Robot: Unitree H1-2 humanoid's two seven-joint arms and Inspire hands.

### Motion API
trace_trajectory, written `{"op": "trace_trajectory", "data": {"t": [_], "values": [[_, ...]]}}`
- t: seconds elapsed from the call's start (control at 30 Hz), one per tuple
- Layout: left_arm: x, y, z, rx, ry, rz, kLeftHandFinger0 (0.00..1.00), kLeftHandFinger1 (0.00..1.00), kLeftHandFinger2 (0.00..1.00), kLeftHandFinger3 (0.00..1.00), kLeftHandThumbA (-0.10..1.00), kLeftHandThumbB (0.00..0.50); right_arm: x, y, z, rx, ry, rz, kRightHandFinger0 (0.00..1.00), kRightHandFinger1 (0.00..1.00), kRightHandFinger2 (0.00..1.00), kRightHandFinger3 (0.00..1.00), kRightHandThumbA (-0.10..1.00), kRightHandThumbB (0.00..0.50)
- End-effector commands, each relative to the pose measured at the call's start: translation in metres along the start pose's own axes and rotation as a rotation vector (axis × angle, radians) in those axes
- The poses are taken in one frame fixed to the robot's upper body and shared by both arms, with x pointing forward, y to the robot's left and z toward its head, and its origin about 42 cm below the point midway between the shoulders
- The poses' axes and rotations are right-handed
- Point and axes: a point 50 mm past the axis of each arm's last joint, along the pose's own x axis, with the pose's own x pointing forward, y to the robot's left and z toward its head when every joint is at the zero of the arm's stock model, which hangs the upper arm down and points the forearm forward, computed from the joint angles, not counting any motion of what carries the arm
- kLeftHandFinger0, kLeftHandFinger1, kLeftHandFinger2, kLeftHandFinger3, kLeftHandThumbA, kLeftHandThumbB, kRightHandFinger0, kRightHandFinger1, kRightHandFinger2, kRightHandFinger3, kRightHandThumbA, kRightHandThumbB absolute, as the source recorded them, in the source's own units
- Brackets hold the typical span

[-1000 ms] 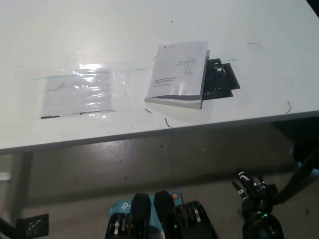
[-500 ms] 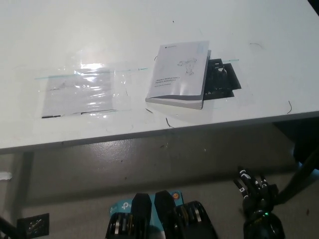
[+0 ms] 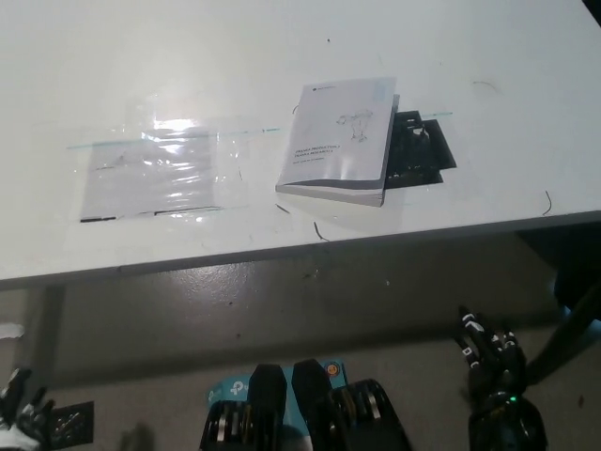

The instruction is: The robot uses its right hand to slide under the cover of the book kept in the middle of the desk and open it

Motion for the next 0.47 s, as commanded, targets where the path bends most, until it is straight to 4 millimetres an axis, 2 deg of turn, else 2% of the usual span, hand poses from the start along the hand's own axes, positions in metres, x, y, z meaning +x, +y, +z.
{"op": "trace_trajectory", "data": {"t": [0.0,0.07,0.13,0.23,0.27,0.3,0.37,0.4,0.43], "values": [[0.000,-0.002,0.011,0.335,-0.102,-0.091,0.76,0.76,0.86,0.96,0.87,0.012,0.005,0.016,0.018,-0.004,-0.054,0.063,0.54,0.68,0.83,1.00,0.95,0.182],[-0.001,-0.005,0.008,0.420,-0.114,-0.137,0.76,0.74,0.82,0.92,0.80,0.019,0.005,0.013,0.019,0.004,-0.054,0.061,0.57,0.70,0.87,1.00,0.95,0.189],[-0.004,-0.006,0.003,0.522,-0.143,-0.170,0.70,0.66,0.77,0.86,0.67,0.005,0.005,0.014,0.019,0.017,-0.057,0.042,0.54,0.66,0.84,1.00,0.92,0.185],[-0.005,-0.007,-0.003,0.582,-0.155,-0.207,0.62,0.61,0.71,0.82,0.65,0.000,0.006,0.014,0.021,0.032,-0.056,0.035,0.56,0.66,0.82,1.00,0.91,0.177],[-0.004,-0.006,-0.007,0.668,-0.159,-0.231,0.59,0.59,0.69,0.83,0.71,0.000,0.008,0.014,0.023,0.032,-0.059,0.029,0.54,0.64,0.82,1.00,0.92,0.170],[-0.004,-0.004,-0.008,0.700,-0.170,-0.247,0.59,0.61,0.71,0.84,0.71,0.000,0.009,0.014,0.024,0.031,-0.059,0.038,0.54,0.64,0.83,1.00,0.93,0.160],[-0.006,0.001,-0.007,0.738,-0.180,-0.269,0.57,0.59,0.71,0.85,0.66,0.000,0.009,0.014,0.025,0.029,-0.062,0.038,0.53,0.64,0.82,1.00,0.94,0.148],[-0.007,0.004,-0.005,0.784,-0.193,-0.281,0.58,0.60,0.72,0.86,0.64,0.010,0.008,0.013,0.025,0.028,-0.062,0.037,0.53,0.63,0.81,1.00,0.94,0.175],[-0.007,0.004,-0.005,0.784,-0.193,-0.281,0.58,0.60,0.72,0.86,0.64,0.010,0.008,0.013,0.025,0.028,-0.062,0.037,0.53,0.63,0.81,1.00,0.94,0.175]]}}
